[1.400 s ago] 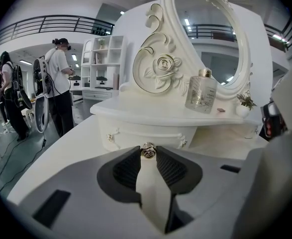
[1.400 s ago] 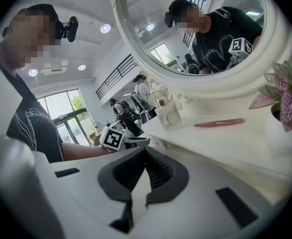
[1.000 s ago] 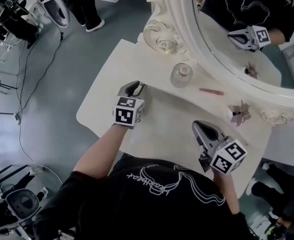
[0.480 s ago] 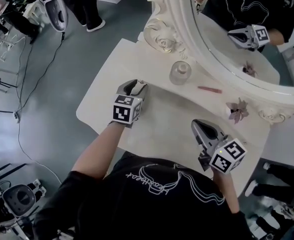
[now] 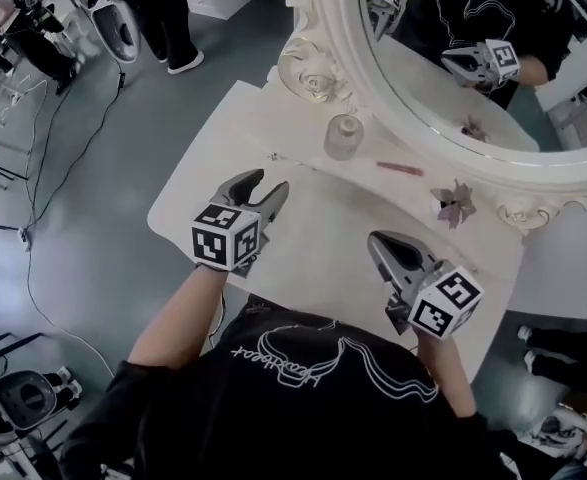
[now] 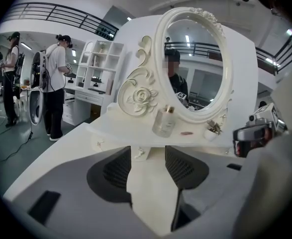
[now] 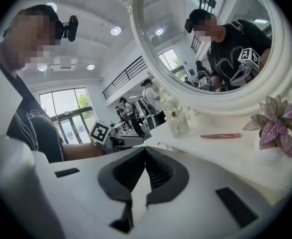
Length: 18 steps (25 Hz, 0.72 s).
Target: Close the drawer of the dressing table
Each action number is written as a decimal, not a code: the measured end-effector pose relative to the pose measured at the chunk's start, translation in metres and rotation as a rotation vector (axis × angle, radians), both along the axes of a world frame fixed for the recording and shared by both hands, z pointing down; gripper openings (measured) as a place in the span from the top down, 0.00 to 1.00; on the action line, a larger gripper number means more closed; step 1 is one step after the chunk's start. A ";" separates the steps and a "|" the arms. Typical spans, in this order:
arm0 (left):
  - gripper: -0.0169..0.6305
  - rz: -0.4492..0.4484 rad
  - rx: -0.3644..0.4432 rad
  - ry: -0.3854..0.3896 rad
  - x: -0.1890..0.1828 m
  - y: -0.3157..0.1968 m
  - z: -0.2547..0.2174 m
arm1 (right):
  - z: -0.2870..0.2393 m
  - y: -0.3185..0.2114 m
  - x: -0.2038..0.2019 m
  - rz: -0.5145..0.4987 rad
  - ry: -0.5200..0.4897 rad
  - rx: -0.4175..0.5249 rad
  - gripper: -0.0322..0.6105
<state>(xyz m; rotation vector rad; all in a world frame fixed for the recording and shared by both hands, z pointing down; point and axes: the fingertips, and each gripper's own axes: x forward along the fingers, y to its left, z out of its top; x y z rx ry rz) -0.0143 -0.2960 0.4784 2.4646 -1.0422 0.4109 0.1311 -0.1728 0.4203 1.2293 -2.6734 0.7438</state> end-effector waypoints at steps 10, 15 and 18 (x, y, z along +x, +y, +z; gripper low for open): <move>0.83 0.208 0.066 0.164 0.043 0.096 -0.095 | -0.043 0.020 -0.009 -0.026 -0.004 0.095 0.95; 0.96 0.274 0.102 0.256 0.052 0.124 -0.125 | -0.063 0.031 -0.009 -0.024 -0.030 0.147 0.95; 0.97 0.299 0.118 0.283 0.056 0.137 -0.136 | -0.072 0.038 -0.007 -0.011 -0.052 0.171 0.95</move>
